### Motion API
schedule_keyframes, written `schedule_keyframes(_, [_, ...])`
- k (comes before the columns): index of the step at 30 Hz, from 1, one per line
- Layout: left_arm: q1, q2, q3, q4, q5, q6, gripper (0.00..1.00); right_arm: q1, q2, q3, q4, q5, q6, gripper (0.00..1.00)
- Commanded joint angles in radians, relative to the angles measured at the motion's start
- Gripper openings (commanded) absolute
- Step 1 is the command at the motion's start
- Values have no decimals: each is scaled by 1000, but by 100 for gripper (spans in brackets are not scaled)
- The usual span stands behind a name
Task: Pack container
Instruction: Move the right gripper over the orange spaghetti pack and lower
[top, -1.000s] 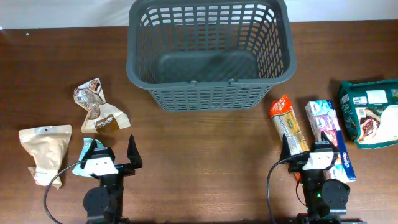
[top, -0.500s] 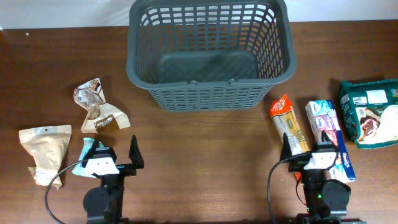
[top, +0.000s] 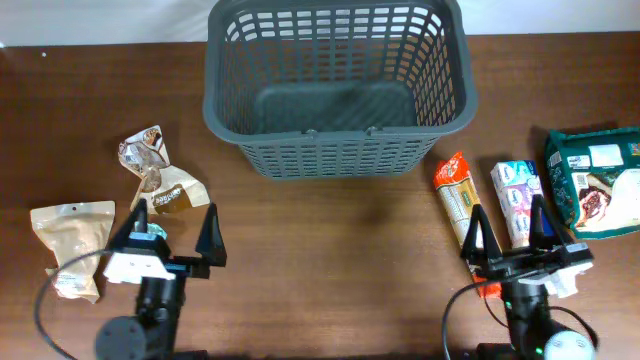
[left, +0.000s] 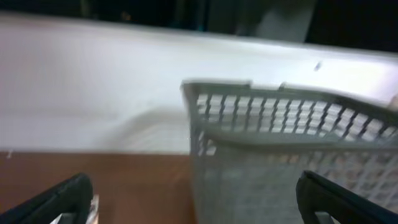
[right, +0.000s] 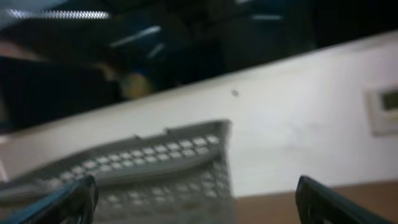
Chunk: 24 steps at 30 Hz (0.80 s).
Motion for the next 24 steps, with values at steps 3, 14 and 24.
schedule_keyframes(3, [-2,201,259,-72,117,-9,99,5,78,304,-292,-187,37,99])
schedule_keyframes(14, [-1,479,714,-357,121,-31,99,4,488,1022,-1009,-235,-79,99])
schedule_keyframes(24, [-1,516,697,-747,-124,206,99,4,907,1194,-1489,111,-202,99])
